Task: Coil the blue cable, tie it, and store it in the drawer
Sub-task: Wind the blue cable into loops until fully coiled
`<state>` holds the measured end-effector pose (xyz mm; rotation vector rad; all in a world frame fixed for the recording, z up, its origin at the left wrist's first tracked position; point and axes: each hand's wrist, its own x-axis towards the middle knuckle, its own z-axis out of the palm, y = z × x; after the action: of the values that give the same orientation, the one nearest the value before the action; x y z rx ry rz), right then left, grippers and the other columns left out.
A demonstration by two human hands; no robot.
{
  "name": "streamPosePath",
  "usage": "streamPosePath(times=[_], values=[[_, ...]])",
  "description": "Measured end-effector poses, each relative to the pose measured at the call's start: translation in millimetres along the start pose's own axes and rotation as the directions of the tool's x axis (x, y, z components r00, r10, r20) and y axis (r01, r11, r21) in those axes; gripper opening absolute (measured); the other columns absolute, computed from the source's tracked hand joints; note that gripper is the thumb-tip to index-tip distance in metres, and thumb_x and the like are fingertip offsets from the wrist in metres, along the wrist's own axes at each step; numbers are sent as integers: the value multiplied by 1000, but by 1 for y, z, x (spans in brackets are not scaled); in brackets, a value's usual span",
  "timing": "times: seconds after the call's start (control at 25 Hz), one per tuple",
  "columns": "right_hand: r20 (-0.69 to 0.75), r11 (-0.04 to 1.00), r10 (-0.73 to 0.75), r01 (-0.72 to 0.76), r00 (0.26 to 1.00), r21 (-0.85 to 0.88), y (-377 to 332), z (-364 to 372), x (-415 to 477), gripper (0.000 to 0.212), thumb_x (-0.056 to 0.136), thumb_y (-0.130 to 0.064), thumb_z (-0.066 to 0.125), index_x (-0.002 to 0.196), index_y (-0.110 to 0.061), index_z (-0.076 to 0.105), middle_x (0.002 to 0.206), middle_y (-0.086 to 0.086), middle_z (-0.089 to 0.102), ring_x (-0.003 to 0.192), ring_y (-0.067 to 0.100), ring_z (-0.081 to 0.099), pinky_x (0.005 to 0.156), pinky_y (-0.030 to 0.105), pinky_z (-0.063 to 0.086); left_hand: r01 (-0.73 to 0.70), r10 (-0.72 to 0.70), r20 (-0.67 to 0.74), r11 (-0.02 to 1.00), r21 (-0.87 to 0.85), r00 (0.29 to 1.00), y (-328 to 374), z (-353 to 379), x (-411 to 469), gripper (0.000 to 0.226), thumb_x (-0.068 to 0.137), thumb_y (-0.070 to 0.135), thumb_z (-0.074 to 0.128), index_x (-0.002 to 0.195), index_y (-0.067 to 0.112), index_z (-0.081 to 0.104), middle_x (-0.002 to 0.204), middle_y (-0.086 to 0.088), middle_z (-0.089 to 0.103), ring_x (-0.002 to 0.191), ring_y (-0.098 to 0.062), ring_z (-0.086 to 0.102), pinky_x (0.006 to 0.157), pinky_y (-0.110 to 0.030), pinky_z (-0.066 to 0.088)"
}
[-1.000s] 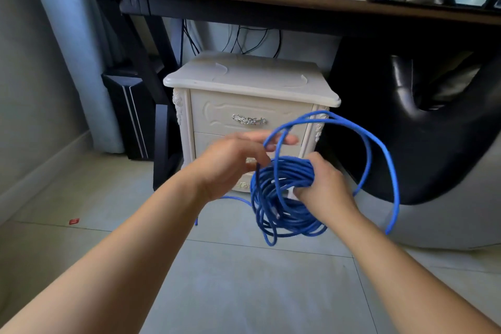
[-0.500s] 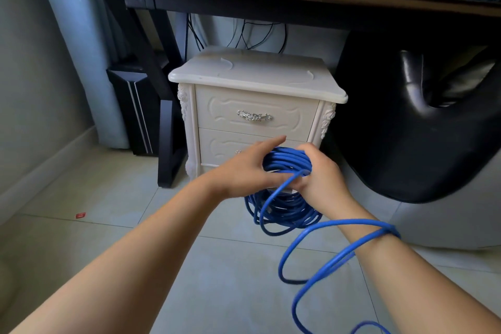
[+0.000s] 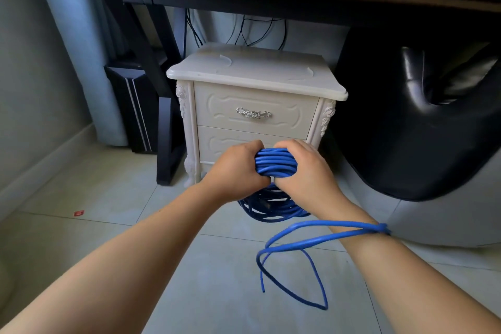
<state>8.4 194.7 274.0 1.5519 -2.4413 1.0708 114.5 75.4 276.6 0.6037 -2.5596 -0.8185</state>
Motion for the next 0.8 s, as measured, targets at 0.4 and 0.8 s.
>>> streamPosePath(times=[0.4, 0.8], values=[[411, 527, 178, -440, 894, 727, 15, -17, 8, 30, 96, 6, 47, 121, -6, 58, 121, 13, 65, 116, 18, 62, 81, 16, 55, 315, -368, -254, 922, -225, 895, -44, -23, 13, 16, 76, 13, 68, 85, 19, 56, 74, -3, 61, 71, -26, 62, 63, -36, 52], [523, 812, 566, -542, 637, -218, 45, -32, 7, 26, 97, -5, 46, 117, 0, 60, 95, 18, 71, 89, 34, 70, 77, 43, 58, 256, -319, -384, 944, -207, 866, -49, -41, 13, 20, 76, 13, 69, 91, 17, 55, 80, 0, 61, 70, -19, 60, 59, -30, 50]])
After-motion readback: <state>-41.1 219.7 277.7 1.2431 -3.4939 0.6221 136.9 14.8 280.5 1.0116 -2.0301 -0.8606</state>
